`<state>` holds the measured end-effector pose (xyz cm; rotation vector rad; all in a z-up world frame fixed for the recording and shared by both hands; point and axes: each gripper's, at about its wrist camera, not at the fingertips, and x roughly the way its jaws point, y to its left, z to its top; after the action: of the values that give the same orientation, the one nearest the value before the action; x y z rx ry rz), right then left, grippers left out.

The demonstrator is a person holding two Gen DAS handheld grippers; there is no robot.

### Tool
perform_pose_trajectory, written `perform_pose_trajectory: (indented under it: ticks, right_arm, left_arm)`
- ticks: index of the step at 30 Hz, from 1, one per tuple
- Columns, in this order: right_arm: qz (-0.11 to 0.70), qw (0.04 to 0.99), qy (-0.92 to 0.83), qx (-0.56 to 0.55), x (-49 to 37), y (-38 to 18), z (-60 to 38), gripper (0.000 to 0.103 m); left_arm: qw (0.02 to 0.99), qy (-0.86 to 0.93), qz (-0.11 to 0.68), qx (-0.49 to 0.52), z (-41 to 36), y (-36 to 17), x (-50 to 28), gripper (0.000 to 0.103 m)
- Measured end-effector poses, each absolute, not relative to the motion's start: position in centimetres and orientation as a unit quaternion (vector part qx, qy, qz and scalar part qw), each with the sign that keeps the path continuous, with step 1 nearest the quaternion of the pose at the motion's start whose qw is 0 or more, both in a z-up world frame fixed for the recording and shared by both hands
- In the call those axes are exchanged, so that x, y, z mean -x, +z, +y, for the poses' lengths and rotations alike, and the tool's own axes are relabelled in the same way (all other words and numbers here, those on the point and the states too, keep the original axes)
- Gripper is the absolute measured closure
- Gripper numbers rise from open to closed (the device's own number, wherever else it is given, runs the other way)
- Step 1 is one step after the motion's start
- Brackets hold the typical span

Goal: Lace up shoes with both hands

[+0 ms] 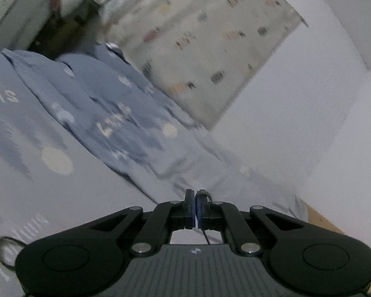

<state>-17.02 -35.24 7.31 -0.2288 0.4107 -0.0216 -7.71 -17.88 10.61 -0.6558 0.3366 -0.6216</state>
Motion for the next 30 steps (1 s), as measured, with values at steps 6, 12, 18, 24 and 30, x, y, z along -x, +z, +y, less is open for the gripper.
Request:
perform_pose_trajectory:
  ticks: [6, 12, 18, 24, 30]
  right_arm:
    - [0.208, 0.973, 0.000, 0.103, 16.9, 7.5, -35.1, 0.102]
    - [0.208, 0.971, 0.056, 0.100, 17.6, 7.8, -34.0, 0.078]
    - [0.203, 0.971, 0.089, 0.085, 17.9, 8.4, -34.5, 0.064]
    - [0.156, 0.983, 0.074, -0.054, 18.6, 11.2, -39.3, 0.064]
    - [0.103, 0.979, 0.067, -0.163, 19.8, 13.8, -43.4, 0.064]
  left_arm:
    - [0.898, -0.283, 0.144, 0.304, -17.6, 11.2, 7.8, 0.103]
    - [0.931, -0.180, 0.087, 0.307, -15.9, 12.0, 8.8, 0.103]
    - [0.951, -0.099, 0.082, 0.282, -15.1, 12.3, 8.8, 0.103]
    - [0.960, -0.216, 0.126, 0.125, -21.8, 12.1, 9.9, 0.103]
    - [0.946, -0.306, 0.105, -0.022, -27.9, 11.7, 13.6, 0.103]
